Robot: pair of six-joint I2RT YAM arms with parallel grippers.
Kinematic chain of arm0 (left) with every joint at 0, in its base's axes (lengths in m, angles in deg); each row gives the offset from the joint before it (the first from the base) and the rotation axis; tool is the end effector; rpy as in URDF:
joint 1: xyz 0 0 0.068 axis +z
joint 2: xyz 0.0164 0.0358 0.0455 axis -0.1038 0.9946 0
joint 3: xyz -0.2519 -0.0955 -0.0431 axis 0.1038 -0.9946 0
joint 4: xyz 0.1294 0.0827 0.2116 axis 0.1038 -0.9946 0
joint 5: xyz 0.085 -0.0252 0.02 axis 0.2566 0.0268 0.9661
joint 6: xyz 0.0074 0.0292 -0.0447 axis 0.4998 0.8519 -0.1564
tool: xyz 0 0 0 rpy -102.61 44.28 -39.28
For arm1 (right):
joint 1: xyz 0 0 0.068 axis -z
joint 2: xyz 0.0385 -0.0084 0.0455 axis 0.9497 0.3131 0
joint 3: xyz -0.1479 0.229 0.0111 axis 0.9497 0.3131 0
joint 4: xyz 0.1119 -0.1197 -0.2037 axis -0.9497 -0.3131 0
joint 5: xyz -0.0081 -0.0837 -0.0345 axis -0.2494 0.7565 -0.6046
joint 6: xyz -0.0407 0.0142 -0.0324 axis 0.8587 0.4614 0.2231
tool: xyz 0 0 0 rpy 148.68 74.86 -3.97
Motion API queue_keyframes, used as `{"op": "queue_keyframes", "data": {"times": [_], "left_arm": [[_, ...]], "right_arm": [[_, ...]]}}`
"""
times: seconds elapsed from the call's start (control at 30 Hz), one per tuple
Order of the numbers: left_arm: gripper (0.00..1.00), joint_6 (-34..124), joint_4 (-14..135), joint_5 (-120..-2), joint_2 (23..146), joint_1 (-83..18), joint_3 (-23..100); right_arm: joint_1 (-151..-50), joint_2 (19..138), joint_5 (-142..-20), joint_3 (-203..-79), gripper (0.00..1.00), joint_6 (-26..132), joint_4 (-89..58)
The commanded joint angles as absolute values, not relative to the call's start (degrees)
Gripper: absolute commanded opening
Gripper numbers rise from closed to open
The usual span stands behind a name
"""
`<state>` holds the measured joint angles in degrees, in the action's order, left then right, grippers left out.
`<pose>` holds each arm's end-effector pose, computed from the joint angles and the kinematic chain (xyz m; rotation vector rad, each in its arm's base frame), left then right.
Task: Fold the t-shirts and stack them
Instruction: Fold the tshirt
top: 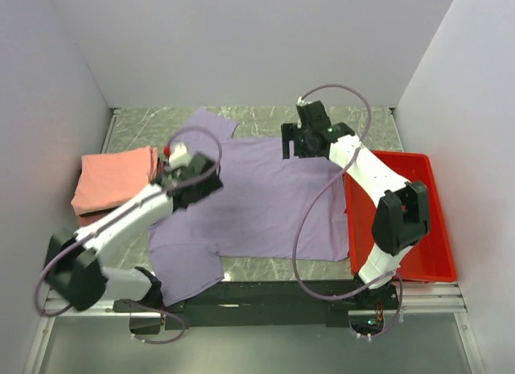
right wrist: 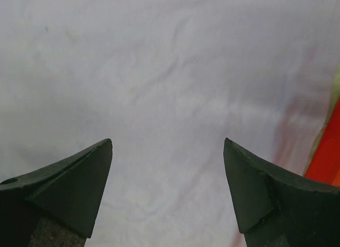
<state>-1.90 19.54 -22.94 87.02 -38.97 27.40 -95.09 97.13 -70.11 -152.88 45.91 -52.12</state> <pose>0.2406 -0.1353 0.2740 -0.7202 2.2521 -0.0985 0.3566 0.1515 0.2992 -0.1749 2.4321 0.2157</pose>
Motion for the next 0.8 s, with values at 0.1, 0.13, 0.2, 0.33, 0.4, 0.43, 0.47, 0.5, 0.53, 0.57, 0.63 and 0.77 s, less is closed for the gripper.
{"op": "queue_keyframes", "data": {"times": [0.1,0.13,0.2,0.33,0.4,0.43,0.47,0.5,0.53,0.57,0.63,0.77], "left_arm": [[0.99,-28.22,-2.15,-23.25,76.99,-52.52,13.68],[0.99,-30.15,-3.90,-24.99,75.67,-57.58,12.98],[1.00,-36.66,-6.64,-27.46,74.87,-62.97,11.66],[0.99,-46.59,-10.59,-32.83,76.62,-74.40,10.77],[1.00,-54.06,-15.14,-33.97,78.11,-81.52,12.61],[1.00,-58.60,-17.17,-34.32,79.77,-85.63,13.40],[0.99,-60.04,-18.50,-35.46,80.57,-86.98,14.02],[0.99,-60.93,-19.47,-36.51,81.37,-87.86,14.55],[0.99,-61.63,-20.09,-37.48,82.59,-88.83,14.38],[0.99,-61.90,-19.66,-39.67,82.95,-89.27,13.86],[0.99,-63.56,-18.26,-41.70,82.87,-90.58,11.75],[0.99,-68.93,-13.62,-45.66,76.47,-92.44,4.73]], "right_arm": [[-96.10,89.97,-68.55,-142.21,0.92,42.01,-46.38],[-96.10,88.22,-68.63,-141.24,0.92,41.83,-46.03],[-95.92,86.80,-69.07,-138.86,0.93,41.65,-44.88],[-96.01,85.91,-66.80,-136.22,0.93,41.57,-44.44],[-95.92,86.18,-65.91,-135.61,0.93,41.65,-44.62],[-95.92,86.70,-66.00,-135.43,0.93,41.57,-44.44],[-95.92,86.97,-66.00,-135.43,0.93,41.74,-44.09],[-95.92,87.32,-66.35,-135.60,0.93,41.74,-44.00],[-95.92,88.19,-66.61,-135.78,0.93,41.83,-44.18],[-96.01,88.55,-66.79,-136.30,0.93,41.92,-44.35],[-95.92,88.99,-66.70,-136.31,0.93,42.27,-44.18],[-95.92,89.60,-65.74,-135.95,0.93,42.53,-44.26]]}}
